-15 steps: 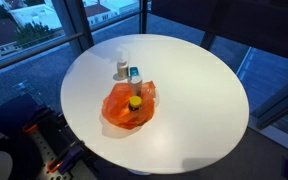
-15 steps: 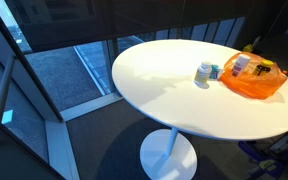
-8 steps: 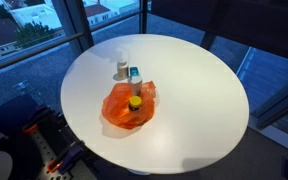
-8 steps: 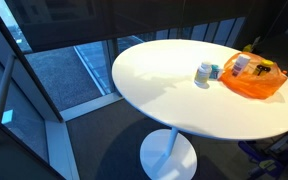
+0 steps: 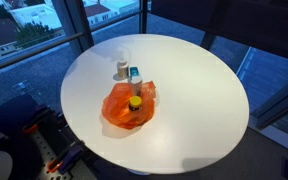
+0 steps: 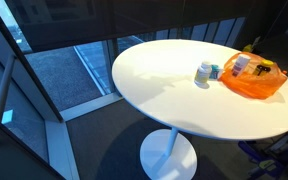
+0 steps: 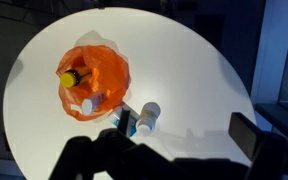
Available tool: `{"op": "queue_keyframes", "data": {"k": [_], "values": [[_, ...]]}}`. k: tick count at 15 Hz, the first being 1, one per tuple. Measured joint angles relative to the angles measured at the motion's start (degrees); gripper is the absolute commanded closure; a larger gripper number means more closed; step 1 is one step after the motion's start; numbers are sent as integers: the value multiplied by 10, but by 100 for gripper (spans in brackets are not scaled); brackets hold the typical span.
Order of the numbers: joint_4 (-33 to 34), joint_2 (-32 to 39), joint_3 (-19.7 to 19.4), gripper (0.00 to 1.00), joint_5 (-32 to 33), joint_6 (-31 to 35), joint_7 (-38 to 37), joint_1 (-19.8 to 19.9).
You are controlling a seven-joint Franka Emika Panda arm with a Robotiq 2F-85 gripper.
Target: Put the white bottle inside the plastic bag
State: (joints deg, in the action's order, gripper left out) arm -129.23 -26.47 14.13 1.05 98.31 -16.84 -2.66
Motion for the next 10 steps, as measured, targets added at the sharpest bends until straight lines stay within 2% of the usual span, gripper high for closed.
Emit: {"op": "queue_keyframes", "data": {"k": [10], "values": [[33,110,-15,0,3,106,-32,2]]}}
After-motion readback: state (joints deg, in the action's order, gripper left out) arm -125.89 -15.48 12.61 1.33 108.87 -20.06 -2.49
